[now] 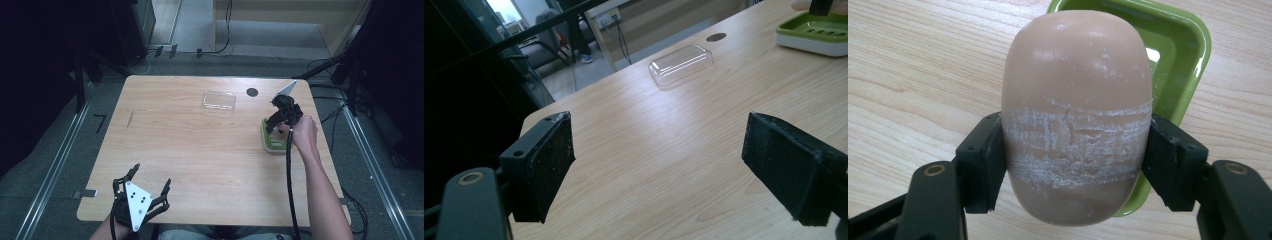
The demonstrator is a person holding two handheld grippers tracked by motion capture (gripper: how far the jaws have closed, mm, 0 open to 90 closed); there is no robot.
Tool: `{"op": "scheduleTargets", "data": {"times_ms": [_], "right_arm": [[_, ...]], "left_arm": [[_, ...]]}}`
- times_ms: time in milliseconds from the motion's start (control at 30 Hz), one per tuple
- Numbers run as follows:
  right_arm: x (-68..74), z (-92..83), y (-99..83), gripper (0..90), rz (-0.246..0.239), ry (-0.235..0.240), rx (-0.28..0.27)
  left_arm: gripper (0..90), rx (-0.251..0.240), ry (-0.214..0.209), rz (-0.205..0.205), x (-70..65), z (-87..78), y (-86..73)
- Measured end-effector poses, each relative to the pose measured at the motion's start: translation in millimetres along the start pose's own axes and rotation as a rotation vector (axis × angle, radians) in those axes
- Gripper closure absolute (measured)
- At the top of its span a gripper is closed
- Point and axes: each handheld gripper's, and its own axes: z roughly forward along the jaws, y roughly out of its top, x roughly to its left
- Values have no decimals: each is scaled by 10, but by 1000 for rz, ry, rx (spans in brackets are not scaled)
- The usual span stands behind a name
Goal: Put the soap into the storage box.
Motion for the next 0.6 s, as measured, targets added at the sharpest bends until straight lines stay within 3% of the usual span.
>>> {"op": "scheduleTargets", "data": {"times_ms": [600], "right_arm": [[-99,170,11,333,58,-13,10]], "left_arm": [[139,-2,1,3,-3,-2,0]]}}
